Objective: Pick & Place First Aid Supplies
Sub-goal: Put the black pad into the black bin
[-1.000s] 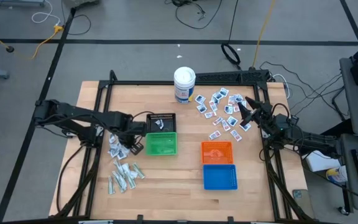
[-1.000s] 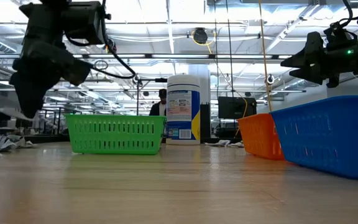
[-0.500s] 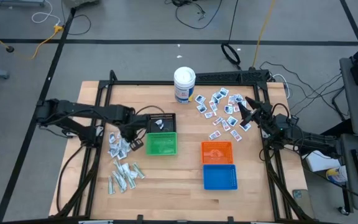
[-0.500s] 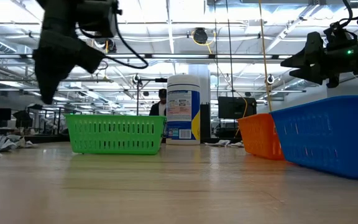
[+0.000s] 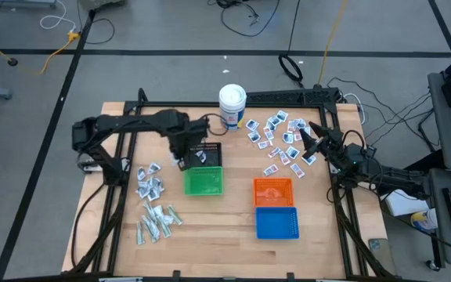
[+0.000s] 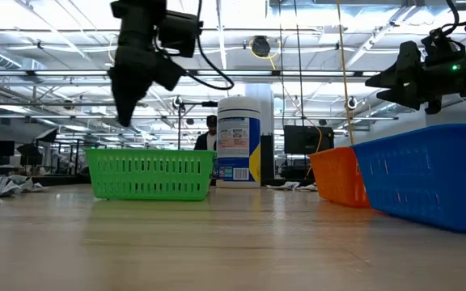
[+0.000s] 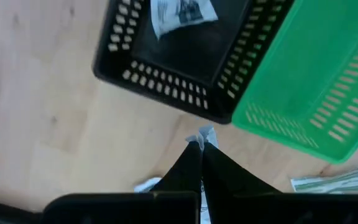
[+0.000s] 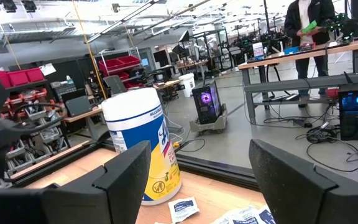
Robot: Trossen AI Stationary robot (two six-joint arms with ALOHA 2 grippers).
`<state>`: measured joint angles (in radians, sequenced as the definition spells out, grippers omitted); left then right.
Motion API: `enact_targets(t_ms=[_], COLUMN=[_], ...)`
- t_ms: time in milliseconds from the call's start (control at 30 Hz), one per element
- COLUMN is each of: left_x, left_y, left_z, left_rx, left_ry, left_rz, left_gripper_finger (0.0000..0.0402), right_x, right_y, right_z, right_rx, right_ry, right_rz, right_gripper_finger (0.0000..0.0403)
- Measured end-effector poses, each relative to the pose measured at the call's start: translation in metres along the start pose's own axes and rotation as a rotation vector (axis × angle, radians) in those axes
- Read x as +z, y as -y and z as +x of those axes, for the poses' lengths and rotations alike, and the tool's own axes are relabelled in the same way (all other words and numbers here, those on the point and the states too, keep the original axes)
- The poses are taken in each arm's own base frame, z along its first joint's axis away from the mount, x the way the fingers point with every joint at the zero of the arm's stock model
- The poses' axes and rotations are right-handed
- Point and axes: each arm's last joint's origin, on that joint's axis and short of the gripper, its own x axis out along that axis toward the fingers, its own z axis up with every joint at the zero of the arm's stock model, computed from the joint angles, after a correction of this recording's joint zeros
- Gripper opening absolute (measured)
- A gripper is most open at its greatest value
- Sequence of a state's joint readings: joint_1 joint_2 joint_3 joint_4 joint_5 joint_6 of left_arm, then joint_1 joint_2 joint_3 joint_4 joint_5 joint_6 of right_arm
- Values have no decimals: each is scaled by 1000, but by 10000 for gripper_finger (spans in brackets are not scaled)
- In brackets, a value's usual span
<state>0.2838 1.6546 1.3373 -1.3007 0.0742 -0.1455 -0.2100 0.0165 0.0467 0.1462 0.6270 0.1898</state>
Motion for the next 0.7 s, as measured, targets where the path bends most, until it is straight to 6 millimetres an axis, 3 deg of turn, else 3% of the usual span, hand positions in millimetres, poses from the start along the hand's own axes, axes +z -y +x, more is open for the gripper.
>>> enact_targets(t_ms=[333,700], left_x=[26,53], left_y=[-5,4], left_z=[-14,18], left_rx=[4,83], left_ry=[58,86], left_rz=[143,181], left_gripper_finger=[0,0], right_x=[0,0], right_y=[0,0], right_z=[0,0], right_rx=[0,0], right_ry=[0,0], right_rz=[0,0], right_gripper_finger=[267,267])
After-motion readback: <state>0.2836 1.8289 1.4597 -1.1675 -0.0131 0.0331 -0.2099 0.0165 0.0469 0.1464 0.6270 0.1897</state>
